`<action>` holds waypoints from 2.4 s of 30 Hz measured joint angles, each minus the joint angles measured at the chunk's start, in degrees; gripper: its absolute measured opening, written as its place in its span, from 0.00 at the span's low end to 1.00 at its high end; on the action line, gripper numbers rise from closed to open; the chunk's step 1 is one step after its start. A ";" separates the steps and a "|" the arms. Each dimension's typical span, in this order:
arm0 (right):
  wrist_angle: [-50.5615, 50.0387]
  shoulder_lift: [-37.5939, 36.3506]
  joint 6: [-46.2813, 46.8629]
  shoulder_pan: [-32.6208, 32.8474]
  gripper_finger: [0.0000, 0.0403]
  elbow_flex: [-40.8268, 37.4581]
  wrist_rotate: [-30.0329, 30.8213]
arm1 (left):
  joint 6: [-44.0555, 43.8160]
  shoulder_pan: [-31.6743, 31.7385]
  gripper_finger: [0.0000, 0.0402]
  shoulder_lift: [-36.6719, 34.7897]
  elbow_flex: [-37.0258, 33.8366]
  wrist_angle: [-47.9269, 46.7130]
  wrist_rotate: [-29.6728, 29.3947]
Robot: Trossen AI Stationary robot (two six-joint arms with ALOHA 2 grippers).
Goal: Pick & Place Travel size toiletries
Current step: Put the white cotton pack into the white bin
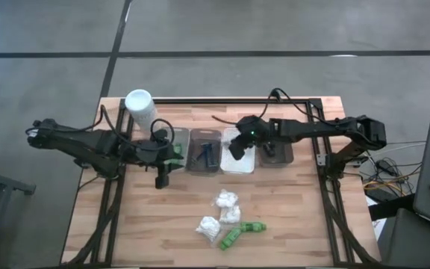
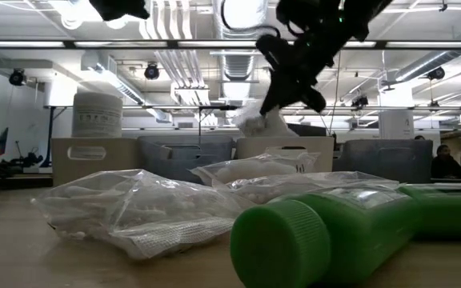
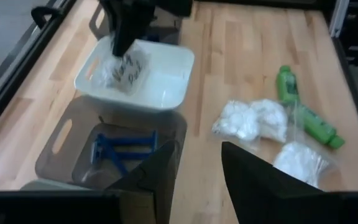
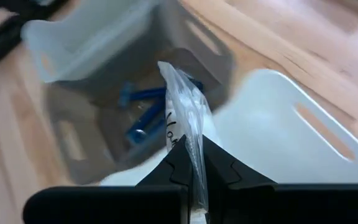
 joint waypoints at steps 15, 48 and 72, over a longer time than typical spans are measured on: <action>4.83 0.03 5.21 -6.81 0.08 -9.33 0.50 | 3.32 0.33 0.34 -5.00 -9.83 7.20 -2.43; -31.38 -0.82 6.77 11.79 0.48 15.04 12.75 | 19.65 0.23 0.34 1.94 -10.43 7.35 10.03; -40.20 -0.37 42.57 39.67 0.62 14.89 26.79 | 39.05 -11.03 0.34 31.83 -11.10 35.88 4.86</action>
